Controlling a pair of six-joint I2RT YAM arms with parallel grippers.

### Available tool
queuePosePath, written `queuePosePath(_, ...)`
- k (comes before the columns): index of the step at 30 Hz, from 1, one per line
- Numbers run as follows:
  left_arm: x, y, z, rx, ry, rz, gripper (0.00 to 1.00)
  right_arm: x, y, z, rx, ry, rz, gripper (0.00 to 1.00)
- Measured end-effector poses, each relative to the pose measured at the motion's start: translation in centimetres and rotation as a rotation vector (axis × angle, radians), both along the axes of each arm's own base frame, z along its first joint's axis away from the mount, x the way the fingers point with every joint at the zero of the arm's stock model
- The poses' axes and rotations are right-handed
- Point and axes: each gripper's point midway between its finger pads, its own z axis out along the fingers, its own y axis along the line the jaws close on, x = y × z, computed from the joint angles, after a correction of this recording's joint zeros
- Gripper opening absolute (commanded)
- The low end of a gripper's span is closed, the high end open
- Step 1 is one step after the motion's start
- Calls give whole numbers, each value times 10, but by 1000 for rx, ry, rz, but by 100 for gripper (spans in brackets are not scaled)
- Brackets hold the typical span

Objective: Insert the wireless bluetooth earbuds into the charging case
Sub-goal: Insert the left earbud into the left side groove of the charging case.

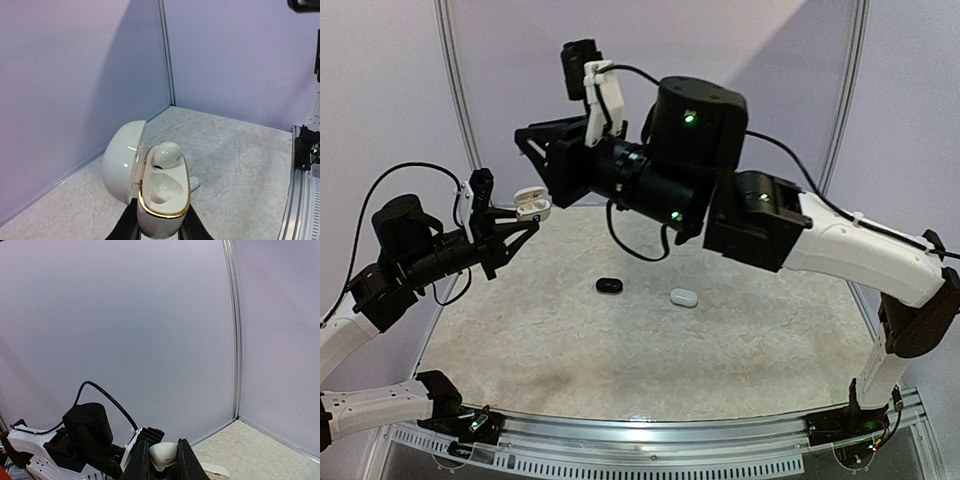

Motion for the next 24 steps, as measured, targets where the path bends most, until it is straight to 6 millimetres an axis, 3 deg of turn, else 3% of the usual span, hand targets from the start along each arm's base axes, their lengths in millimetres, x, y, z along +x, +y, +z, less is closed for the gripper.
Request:
queuePosePath(4,1,1,7,-15,-21,12,0,1,32,-33,-62,-61,18,0)
queuePosePath(8,1,1,10,-24,-25,12,0,4,47,-54,-113,-91,15,0)
queuePosePath(14,0,0,17,-50,-34,5,0,8,44,-47,-91,-132,-20,0)
queuePosePath(24,-9,0,34,-111,-62,-26,0,15,43,-55,-105,-128,-66,0)
